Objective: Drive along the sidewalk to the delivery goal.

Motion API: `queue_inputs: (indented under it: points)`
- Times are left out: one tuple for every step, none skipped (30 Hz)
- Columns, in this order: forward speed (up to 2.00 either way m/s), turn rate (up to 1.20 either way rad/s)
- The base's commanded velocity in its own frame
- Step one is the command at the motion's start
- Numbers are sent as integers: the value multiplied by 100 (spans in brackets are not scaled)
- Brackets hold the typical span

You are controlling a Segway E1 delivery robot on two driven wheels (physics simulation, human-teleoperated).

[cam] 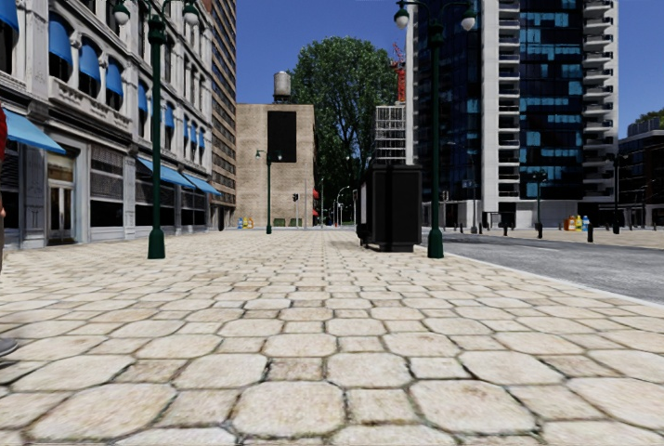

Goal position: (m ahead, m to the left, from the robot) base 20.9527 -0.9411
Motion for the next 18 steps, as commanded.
queue_inputs:
  points:
    - [200,0]
    - [200,0]
    - [200,0]
    - [200,0]
    - [200,0]
    - [200,0]
    - [200,0]
    - [200,0]
    - [200,0]
    - [200,0]
    - [200,0]
    - [200,0]
    - [200,0]
    - [200,0]
    - [200,0]
    - [200,0]
    - [200,0]
    - [200,0]
